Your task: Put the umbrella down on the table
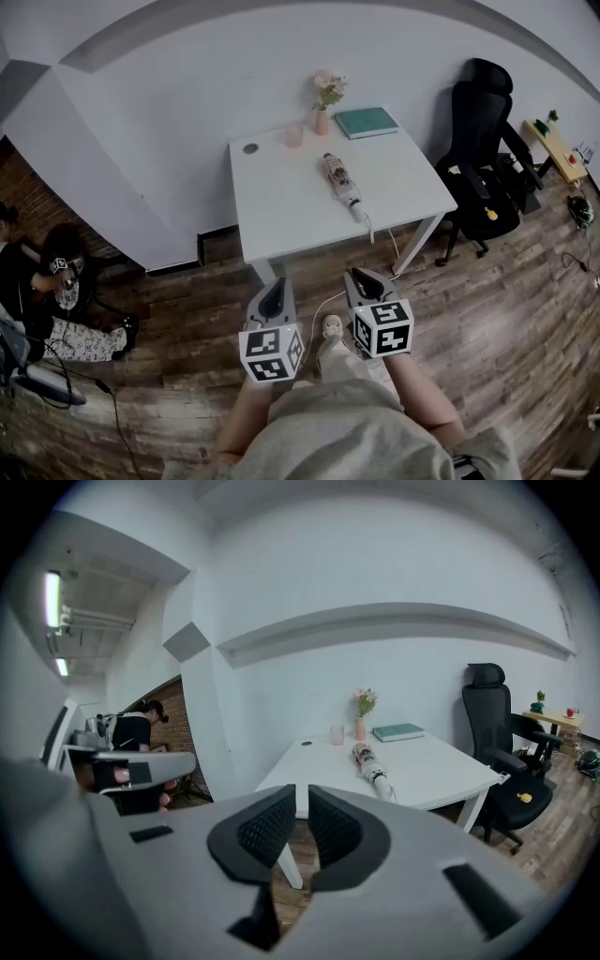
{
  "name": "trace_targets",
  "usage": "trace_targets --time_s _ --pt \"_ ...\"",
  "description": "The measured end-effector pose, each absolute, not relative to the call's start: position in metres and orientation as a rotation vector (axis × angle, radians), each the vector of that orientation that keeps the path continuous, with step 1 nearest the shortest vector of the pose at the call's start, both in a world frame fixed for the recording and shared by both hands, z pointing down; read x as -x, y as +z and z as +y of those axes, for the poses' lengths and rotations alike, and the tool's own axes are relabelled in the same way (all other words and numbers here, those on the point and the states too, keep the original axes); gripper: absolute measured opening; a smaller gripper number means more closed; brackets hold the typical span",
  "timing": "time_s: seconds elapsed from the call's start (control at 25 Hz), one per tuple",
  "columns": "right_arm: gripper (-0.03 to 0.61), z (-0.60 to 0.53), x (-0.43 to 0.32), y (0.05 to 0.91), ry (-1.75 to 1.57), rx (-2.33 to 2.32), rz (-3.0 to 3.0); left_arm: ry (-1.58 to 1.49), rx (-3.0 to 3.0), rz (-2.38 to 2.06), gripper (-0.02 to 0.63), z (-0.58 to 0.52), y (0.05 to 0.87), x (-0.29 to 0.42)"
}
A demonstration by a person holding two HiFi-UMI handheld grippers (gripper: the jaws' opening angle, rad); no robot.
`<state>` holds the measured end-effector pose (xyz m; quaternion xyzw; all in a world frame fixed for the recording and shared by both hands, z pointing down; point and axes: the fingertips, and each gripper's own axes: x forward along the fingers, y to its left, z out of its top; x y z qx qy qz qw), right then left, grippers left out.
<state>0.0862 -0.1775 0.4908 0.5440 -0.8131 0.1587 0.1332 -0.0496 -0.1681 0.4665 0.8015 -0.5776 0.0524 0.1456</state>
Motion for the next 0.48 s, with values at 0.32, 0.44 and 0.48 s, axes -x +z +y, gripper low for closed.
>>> trace_targets --time_s 0.32,0.44,0.48 --pt "0.003 -0.129 -0.079 0.483 0.438 -1.598 -2.379 0.131 -2.312 -1.666 0.008 -0.117 0.458 0.061" --pt "0.003 -0.117 -0.073 0.478 0.428 -1.597 -2.389 0.129 -2.310 -1.674 0.008 -0.108 0.455 0.067" --pt "0.003 -0.115 -0.071 0.476 0.425 -1.599 -2.392 0.128 -2.309 -1.674 0.008 -0.105 0.454 0.069"
